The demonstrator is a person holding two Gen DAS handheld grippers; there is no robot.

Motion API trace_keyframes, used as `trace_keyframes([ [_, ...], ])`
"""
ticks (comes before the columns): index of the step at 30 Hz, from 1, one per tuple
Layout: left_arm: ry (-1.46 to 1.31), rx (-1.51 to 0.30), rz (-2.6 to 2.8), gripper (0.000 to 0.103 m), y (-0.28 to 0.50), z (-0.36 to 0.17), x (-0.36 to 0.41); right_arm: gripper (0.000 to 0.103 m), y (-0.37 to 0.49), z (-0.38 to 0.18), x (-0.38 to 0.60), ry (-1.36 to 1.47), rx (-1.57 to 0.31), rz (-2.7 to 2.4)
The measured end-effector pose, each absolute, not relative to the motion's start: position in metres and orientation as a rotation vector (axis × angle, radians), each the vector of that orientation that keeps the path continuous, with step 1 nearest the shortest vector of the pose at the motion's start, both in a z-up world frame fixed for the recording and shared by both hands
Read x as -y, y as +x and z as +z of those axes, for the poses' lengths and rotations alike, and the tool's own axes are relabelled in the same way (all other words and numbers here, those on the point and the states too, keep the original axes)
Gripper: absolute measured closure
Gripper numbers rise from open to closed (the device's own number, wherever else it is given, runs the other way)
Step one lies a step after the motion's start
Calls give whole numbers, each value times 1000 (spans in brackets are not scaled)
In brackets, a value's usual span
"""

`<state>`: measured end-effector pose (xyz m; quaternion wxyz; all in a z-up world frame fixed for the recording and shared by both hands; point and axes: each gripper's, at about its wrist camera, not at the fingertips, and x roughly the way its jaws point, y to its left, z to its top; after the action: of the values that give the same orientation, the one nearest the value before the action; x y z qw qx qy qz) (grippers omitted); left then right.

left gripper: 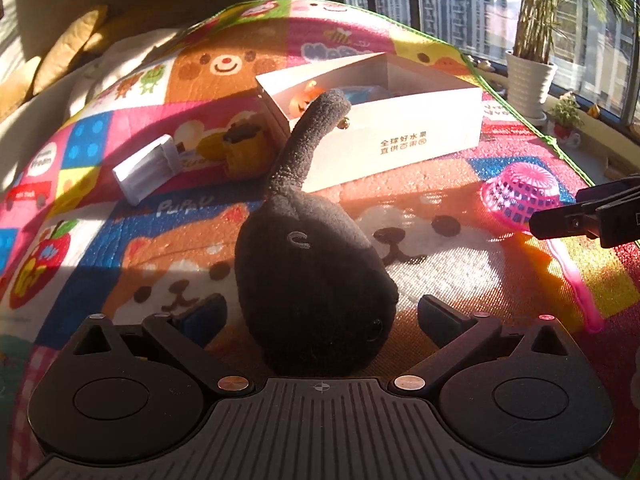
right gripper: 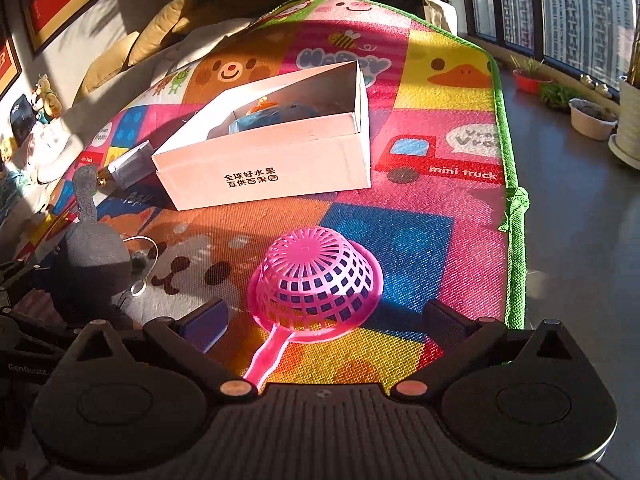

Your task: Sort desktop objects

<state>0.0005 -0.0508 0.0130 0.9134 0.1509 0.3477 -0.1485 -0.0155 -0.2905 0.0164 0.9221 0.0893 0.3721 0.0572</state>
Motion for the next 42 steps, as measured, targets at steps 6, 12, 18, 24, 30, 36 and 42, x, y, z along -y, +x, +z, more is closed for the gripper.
trace_keyframes([
  [6, 436, -693, -324, 0, 3, 15, 23, 0, -11, 14, 276, 94, -795, 78],
  [12, 410, -702, -277, 0, 11, 17, 1, 0, -9, 12, 261, 6, -815, 43],
  [18, 77, -778, -294, 0, 9, 17, -10, 0, -12, 11, 260, 2, -789, 33],
  [24, 53, -783, -223, 0, 4, 9, 12, 0, -12, 11, 260, 3, -785, 31],
  [30, 36, -770, -112, 0, 14, 9, 0, 0, -12, 10, 260, 7, -779, 26],
  [36, 200, -732, -83, 0, 17, 16, -19, 0, -12, 10, 260, 8, -778, 26],
  [42, 113, -734, -225, 0, 6, 24, -38, 0, -12, 10, 259, 8, -778, 26],
])
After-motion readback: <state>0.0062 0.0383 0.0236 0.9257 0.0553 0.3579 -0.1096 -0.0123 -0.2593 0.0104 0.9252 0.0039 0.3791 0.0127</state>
